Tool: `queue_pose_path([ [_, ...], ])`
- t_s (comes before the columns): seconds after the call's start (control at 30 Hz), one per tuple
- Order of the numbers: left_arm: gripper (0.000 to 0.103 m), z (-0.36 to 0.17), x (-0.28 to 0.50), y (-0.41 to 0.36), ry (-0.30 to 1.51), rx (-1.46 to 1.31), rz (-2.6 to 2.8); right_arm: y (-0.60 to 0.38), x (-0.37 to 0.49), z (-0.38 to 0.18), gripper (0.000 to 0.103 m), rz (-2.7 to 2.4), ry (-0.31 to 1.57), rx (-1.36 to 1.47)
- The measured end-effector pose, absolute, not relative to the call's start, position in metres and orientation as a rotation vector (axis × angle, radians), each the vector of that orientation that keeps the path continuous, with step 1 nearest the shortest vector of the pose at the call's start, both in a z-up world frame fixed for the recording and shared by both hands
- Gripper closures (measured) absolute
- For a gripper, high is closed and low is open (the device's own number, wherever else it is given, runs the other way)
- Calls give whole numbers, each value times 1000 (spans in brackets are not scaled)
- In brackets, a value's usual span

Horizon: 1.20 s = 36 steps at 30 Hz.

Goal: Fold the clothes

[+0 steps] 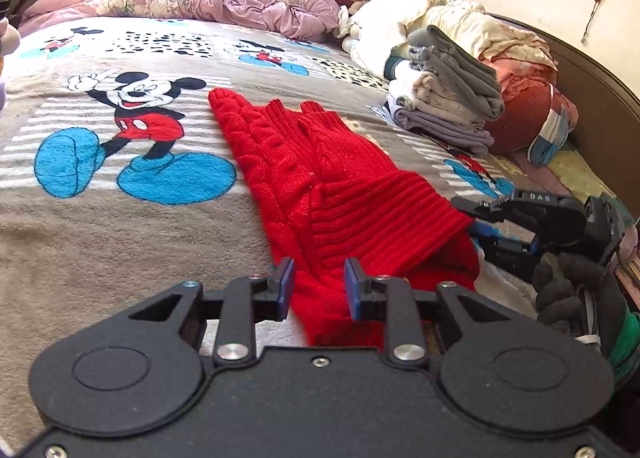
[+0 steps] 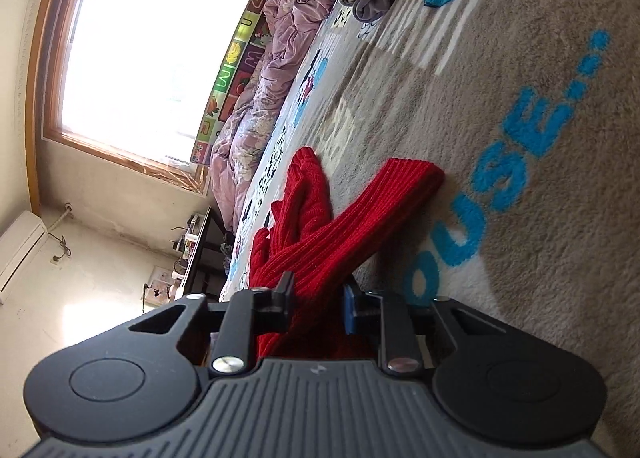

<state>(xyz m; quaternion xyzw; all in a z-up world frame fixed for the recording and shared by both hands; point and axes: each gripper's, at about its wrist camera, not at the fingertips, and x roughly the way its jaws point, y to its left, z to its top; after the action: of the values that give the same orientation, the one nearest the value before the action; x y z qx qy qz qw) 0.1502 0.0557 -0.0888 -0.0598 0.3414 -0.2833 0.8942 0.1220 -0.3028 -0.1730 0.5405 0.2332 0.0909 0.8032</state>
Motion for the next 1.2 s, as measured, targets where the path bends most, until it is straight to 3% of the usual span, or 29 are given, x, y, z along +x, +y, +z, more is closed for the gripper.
queue_pose_path([
  [0.17,80,-93,141,31,735,-34,-609,-298,134,-145,92,184,460,1054],
  [0.23,80,-80,133,36,673,-48,-648,-299,140,-130,92,194,435,1021],
  [0.43,79,-105,145,22,785,-15,-665,-292,170,-121,92,168,557,863],
  [0.63,79,-78,137,62,611,-86,-636,-289,166,-103,92,195,537,797],
  [0.83,79,-92,138,33,597,33,-706,-280,167,-85,92,173,551,726],
  [0.93,69,-108,139,15,625,140,-736,-272,170,-72,92,160,553,689],
  [1.2,69,-114,143,19,648,128,-784,-235,207,-34,92,133,609,578],
])
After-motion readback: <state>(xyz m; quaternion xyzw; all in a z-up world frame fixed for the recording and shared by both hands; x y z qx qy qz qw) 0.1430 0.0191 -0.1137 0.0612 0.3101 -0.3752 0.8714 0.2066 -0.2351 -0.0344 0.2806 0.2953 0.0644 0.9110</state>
